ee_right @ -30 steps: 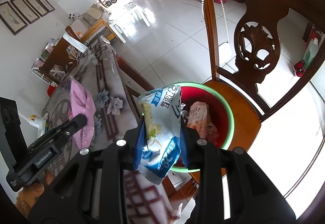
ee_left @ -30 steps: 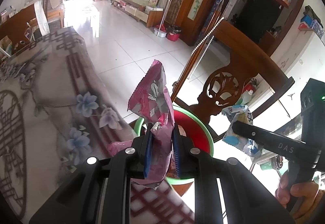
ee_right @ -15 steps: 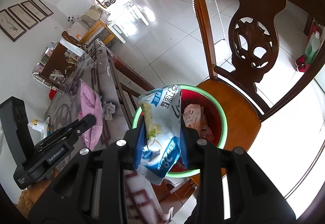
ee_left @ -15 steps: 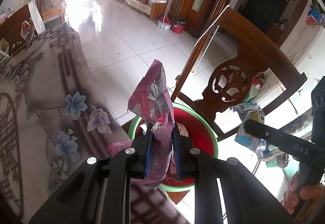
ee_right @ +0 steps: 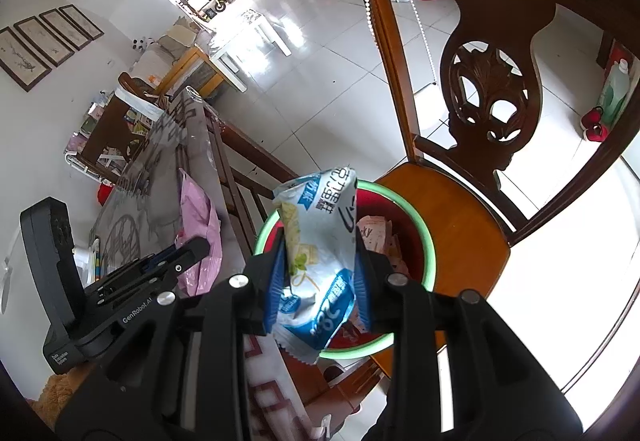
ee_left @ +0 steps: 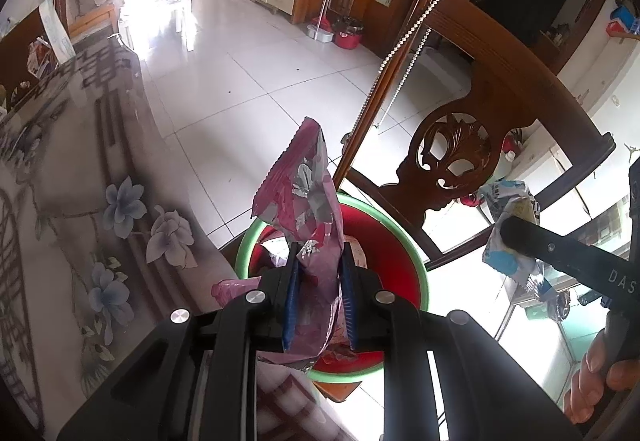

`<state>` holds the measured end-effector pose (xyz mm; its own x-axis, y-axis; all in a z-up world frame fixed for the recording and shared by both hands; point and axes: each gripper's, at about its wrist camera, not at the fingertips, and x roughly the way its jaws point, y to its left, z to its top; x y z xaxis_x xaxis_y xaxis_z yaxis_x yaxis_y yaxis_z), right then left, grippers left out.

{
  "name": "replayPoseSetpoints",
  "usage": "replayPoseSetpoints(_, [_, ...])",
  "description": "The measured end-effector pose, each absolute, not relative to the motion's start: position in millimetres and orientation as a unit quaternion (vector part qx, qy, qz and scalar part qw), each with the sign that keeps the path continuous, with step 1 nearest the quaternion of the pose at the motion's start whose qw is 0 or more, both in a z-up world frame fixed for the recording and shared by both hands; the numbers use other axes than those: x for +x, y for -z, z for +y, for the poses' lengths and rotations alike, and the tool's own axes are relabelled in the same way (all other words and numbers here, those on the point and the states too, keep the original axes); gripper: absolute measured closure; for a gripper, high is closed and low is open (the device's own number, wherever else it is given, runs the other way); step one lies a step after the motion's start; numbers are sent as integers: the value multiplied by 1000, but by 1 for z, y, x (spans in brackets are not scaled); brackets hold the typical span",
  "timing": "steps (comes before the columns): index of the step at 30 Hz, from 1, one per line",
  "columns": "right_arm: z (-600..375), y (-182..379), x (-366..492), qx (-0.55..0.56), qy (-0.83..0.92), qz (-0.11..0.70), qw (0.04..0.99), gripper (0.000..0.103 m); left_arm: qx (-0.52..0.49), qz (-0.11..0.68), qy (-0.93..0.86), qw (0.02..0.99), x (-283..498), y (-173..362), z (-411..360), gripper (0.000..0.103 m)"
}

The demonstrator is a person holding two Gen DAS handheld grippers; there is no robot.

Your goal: Collect trash

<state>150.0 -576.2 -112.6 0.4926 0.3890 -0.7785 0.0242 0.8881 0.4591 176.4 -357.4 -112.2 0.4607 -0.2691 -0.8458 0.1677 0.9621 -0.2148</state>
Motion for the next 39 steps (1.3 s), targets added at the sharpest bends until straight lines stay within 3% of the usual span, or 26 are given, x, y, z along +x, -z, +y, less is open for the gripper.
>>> replayPoseSetpoints(6, [-579,116,152,213,-110,495,835,73,-55,510,127,849,178,117,-359,78])
replayPoseSetpoints(11, [-579,119,154,212,-112,500,832,73,-71,500,117,855,178,112,-353,56])
replayPoseSetpoints(13, [-575,123,156,210,-117,505,829,73,-75,491,108,861,175,107,-348,42])
replayPoseSetpoints(16, [-566,128,157,205,-126,514,823,73,-78,482,92,868,172,101,-338,35])
replayPoseSetpoints(28, [-523,155,169,166,-145,546,809,72,-96,450,49,887,150,75,-292,26])
replayPoseSetpoints(30, [-519,159,169,162,-142,550,807,65,-96,447,43,888,146,73,-286,26])
replayPoseSetpoints(33, [-514,165,169,163,-126,553,807,32,-98,444,35,890,137,70,-273,25])
replayPoseSetpoints(39, [-498,167,163,156,-94,551,814,26,-100,433,35,895,119,65,-241,16])
